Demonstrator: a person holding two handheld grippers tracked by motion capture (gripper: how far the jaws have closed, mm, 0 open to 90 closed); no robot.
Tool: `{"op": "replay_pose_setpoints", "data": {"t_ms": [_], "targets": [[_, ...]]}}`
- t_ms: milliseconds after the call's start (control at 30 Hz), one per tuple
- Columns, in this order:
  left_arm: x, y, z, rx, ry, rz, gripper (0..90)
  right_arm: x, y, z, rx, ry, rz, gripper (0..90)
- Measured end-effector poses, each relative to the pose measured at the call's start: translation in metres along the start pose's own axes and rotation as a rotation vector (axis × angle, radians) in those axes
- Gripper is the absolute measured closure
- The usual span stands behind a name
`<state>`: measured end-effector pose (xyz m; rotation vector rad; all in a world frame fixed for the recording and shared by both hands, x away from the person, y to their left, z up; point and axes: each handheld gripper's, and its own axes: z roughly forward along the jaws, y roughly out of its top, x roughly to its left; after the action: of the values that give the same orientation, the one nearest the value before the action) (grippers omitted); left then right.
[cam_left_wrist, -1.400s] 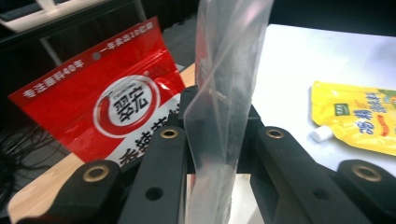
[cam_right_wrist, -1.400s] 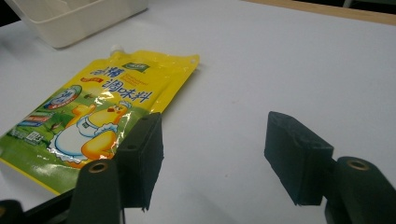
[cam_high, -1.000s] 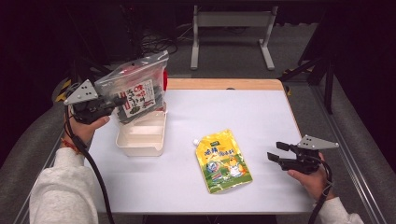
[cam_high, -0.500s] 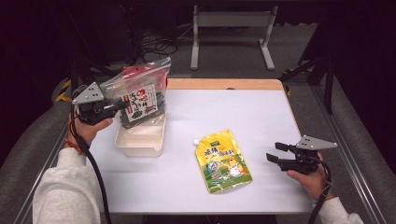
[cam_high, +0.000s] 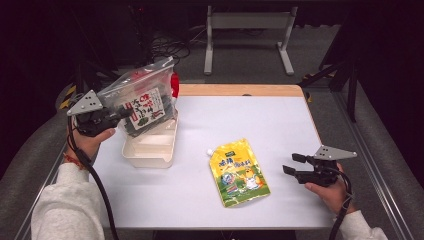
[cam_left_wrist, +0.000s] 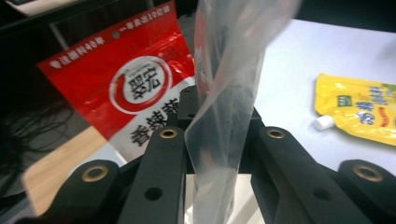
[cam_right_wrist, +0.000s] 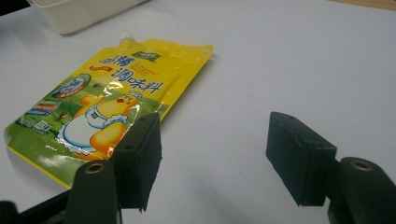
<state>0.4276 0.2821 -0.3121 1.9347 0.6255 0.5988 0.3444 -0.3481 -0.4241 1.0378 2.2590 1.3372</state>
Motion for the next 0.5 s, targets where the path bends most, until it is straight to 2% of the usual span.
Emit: {"op": "replay_pose_setpoints", "data": {"t_ms": [33,100,133,167,200,233,267,300,333,433,500], "targets": [[0.0,0.002,0.0,0.012,0.001,0.005,78.8,0.0,0.0,0.0,0.0,0.003,0.0,35.5],[-0.003,0.008,0.004,0.066,-0.006,0.026,79.1,-0.001,0.0,0.0,0.003,0.004,-0.001,35.4],[-0.003,0.008,0.004,0.066,-0.006,0.026,79.3,-0.001,0.0,0.0,0.003,0.004,-0.001,35.4],[-0.004,0.009,0.007,0.097,-0.033,0.038,79.3,-0.001,0.0,0.0,0.003,0.005,-0.001,35.5],[-0.005,0.01,0.01,0.126,-0.028,0.057,79.5,-0.001,0.001,0.0,0.003,0.003,-0.002,35.5],[-0.007,0.01,0.014,0.145,-0.009,0.06,79.5,-0.001,0.001,-0.001,0.001,0.003,-0.004,35.5],[-0.009,0.01,0.018,0.163,-0.018,0.066,79.5,-0.001,0.001,-0.001,0.0,0.004,-0.004,35.4],[-0.009,0.01,0.02,0.165,-0.028,0.063,79.6,-0.001,0.001,-0.001,-0.002,0.005,-0.002,35.4],[-0.009,0.01,0.021,0.167,-0.019,0.064,79.6,-0.001,0.001,-0.001,-0.003,0.006,0.001,35.4],[-0.003,0.0,0.024,0.148,-0.03,0.009,79.5,-0.001,0.0,0.0,0.001,0.008,-0.004,35.4],[-0.003,-0.006,0.025,0.139,-0.039,0.001,79.6,-0.001,0.0,0.0,0.002,0.011,-0.004,35.4]]}}
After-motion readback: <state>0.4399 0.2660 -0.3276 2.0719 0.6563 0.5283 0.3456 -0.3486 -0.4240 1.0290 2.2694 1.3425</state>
